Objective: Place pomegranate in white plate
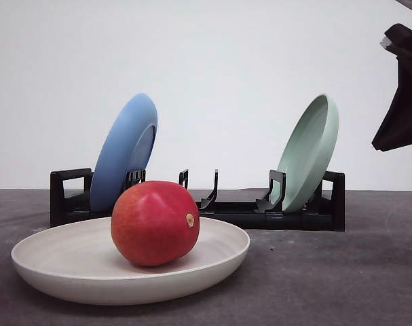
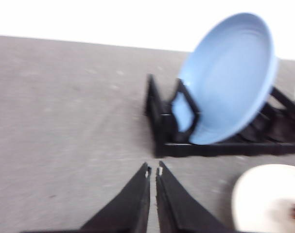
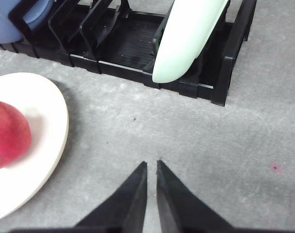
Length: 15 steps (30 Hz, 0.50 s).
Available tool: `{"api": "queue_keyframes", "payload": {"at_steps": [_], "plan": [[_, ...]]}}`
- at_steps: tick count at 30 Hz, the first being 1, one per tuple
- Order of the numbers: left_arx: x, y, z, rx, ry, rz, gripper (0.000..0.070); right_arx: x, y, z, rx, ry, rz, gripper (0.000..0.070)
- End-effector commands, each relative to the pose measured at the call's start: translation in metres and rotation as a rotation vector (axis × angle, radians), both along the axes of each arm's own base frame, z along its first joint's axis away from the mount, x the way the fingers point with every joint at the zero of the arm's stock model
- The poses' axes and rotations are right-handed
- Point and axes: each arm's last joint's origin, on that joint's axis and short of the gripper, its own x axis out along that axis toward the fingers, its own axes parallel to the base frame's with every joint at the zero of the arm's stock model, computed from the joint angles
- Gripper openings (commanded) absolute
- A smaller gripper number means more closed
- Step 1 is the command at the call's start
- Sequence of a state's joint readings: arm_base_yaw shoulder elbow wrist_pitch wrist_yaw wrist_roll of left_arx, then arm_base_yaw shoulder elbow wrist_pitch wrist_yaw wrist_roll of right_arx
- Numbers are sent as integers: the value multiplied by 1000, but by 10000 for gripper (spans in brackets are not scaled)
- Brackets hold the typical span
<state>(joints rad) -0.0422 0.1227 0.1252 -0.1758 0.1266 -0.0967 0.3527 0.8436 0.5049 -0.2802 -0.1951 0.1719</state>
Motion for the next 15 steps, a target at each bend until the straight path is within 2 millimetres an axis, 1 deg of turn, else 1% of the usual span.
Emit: {"api": "queue_keyframes", "payload": {"at_steps": [1,5,9,15], "plan": [[-2,2,-4,9,-34,20,0,1,1,1,1,-11,5,30],[-3,5,-17,10,-57,54,0,1,1,1,1,-11,5,29],[-2,5,-27,22,-26,60,0,1,1,1,1,-12,4,29],[-2,5,-28,76,-35,52,0,1,1,1,-1,-13,2,30]]}}
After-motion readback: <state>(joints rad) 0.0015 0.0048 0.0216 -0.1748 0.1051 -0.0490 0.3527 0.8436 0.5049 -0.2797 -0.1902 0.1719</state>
